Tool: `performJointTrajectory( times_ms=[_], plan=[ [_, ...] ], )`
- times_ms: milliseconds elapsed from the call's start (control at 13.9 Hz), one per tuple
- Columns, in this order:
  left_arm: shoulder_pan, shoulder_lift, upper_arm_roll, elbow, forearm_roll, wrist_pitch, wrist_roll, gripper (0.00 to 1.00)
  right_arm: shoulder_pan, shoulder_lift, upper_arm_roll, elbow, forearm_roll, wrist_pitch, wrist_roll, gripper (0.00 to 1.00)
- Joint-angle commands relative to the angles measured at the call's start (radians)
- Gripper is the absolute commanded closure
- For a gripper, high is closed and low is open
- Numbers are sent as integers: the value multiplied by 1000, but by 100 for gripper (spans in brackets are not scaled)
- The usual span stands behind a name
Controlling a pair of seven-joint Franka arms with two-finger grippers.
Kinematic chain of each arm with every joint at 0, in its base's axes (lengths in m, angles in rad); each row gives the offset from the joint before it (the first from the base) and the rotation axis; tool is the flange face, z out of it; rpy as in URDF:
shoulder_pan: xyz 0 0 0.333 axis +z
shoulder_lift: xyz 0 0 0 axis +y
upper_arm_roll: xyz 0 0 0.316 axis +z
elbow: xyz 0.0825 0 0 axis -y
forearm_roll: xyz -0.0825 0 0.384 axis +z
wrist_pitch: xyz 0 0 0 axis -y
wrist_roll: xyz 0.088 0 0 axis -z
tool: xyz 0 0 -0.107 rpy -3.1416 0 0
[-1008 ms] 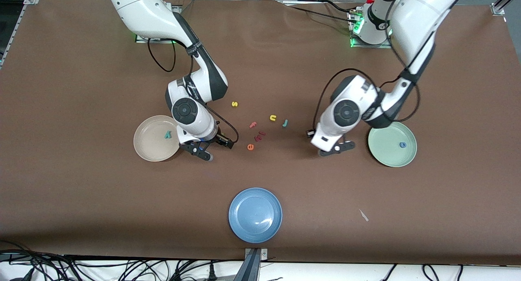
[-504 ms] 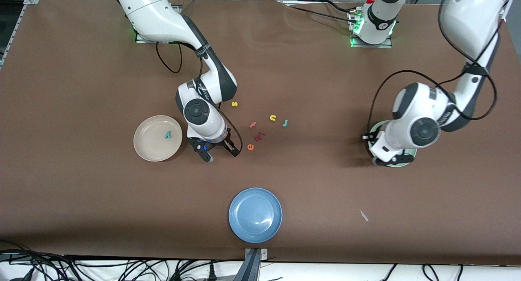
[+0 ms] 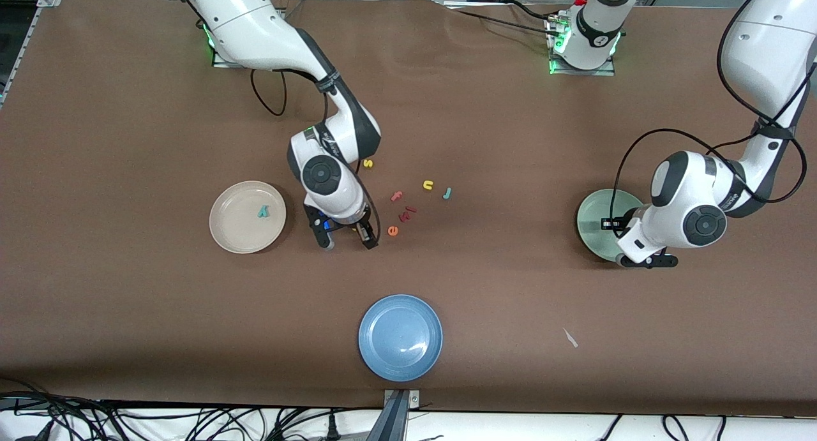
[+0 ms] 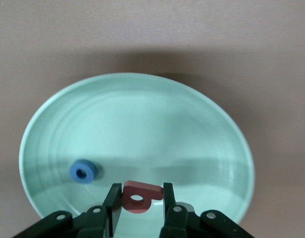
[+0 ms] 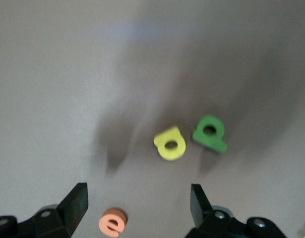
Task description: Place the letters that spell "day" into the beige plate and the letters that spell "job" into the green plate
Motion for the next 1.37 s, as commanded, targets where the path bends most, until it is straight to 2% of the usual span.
performJointTrajectory(
  times_ms=[0,144,216,288,360,648,864,1008,1296],
  plan=[
    [15,18,-11,6,37,12,18,47,29,37,-21,32,-53,6,124,7],
    [15,5,-15,9,33,4,15,0,29,34,-29,33,-84,3,132,8],
    [9,-18,-20,15,26,-2,6,0,30,29,-27,36,-145,1,118,7],
    [3,-34,-30,20,15,-7,1,0,32,24,-27,36,-218,1,89,2],
    [4,-53,-67,18,7,-22,-2,0,30,15,-23,38,-263,1,16,1],
    [4,-97,-136,17,-5,-99,-72,0,32,-9,-21,33,-262,1,-297,1],
    [-3,-91,-242,17,-71,-99,-263,0,32,-17,-21,25,-262,-4,-558,0],
    [-67,-80,-297,18,-79,-84,-430,0,30,-25,-21,19,-260,-34,-724,0],
    [-271,-6,-287,18,-60,95,-727,0,24,-57,-29,-13,-260,-82,-1062,0]
  ],
)
